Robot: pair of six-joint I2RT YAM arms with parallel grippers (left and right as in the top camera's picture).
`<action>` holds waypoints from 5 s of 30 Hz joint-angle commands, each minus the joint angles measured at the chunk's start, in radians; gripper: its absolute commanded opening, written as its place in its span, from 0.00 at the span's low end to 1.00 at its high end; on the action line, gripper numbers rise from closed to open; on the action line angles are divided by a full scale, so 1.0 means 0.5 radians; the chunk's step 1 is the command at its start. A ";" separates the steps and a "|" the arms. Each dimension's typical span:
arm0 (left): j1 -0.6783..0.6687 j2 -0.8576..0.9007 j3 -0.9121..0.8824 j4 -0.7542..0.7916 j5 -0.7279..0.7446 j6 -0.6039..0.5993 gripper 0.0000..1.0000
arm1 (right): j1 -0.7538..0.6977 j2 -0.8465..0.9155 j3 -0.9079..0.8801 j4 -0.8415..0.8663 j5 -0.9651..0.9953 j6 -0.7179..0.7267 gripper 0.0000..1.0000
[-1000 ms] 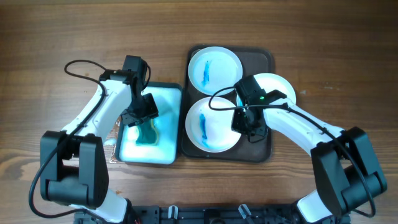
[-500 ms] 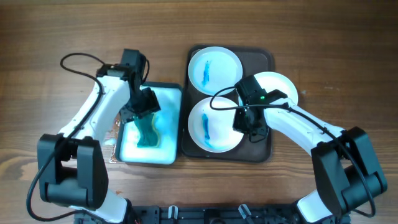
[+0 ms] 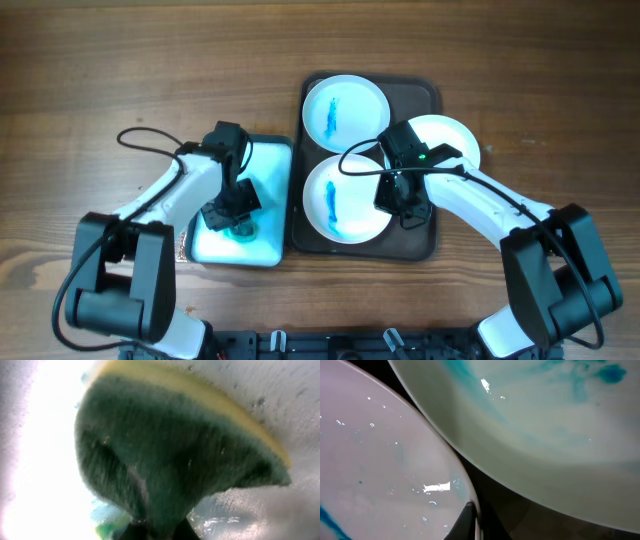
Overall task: Clean dirty plates on tray and stack at the side
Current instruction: 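Grasp the green sponge in the foam basin with the left gripper, then scrub the lower plate with the sponge while right gripper holds it, then lift the scrubbed plate with the right gripper, retract left arm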
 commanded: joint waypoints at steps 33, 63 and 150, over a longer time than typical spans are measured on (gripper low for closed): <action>-0.574 0.106 0.758 0.266 0.549 0.087 0.04 | -0.199 0.037 -0.021 0.040 -0.016 -0.207 0.04; -0.827 0.716 0.758 0.220 0.665 0.216 0.04 | -0.199 0.037 -0.021 -0.050 -0.016 -0.207 0.04; 0.694 -1.492 0.751 -0.315 0.164 0.103 1.00 | 1.363 -0.089 0.929 0.391 2.015 -1.401 0.04</action>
